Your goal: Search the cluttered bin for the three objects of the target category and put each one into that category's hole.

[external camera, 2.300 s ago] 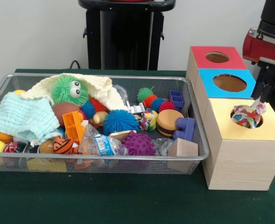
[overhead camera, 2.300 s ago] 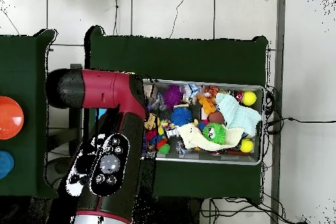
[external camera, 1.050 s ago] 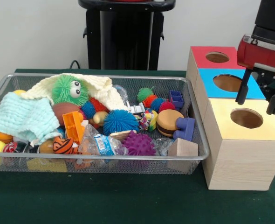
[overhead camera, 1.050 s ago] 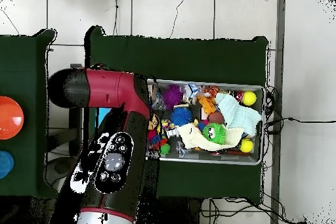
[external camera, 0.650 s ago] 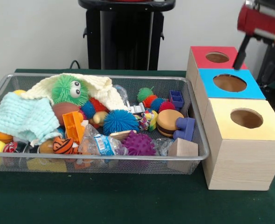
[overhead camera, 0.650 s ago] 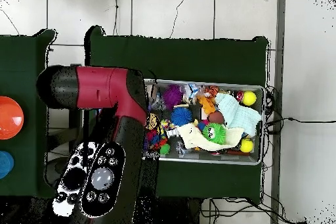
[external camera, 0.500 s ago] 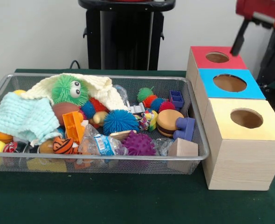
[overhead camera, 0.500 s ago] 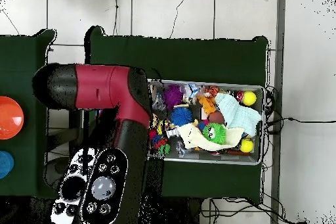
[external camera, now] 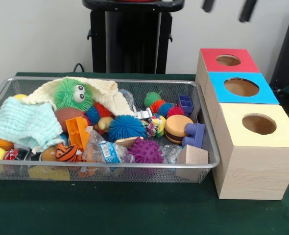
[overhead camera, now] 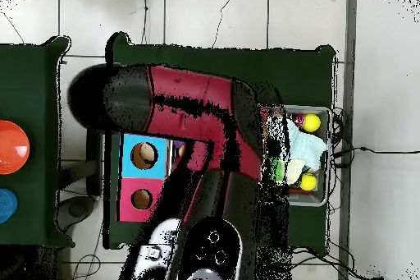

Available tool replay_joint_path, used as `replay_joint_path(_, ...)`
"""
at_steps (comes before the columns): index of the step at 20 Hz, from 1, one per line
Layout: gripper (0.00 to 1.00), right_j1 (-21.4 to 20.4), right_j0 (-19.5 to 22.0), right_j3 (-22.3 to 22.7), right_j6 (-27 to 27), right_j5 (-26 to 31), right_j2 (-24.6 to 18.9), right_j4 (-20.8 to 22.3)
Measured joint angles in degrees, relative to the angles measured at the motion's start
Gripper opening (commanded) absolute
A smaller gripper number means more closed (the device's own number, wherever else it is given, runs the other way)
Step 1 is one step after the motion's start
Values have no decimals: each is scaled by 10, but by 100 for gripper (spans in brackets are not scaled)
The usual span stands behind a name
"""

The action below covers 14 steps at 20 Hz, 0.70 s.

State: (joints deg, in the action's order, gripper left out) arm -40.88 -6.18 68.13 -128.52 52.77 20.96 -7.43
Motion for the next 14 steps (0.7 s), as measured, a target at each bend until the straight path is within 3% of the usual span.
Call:
replay_joint_path(5, 100, -32, 70, 42, 24, -110, -46, 33)
replay_joint_path(9, 100, -45, 120, 95, 43, -240, -90, 81)
replay_joint_path(14, 100, -43, 137, 144, 43, -331, -112, 113)
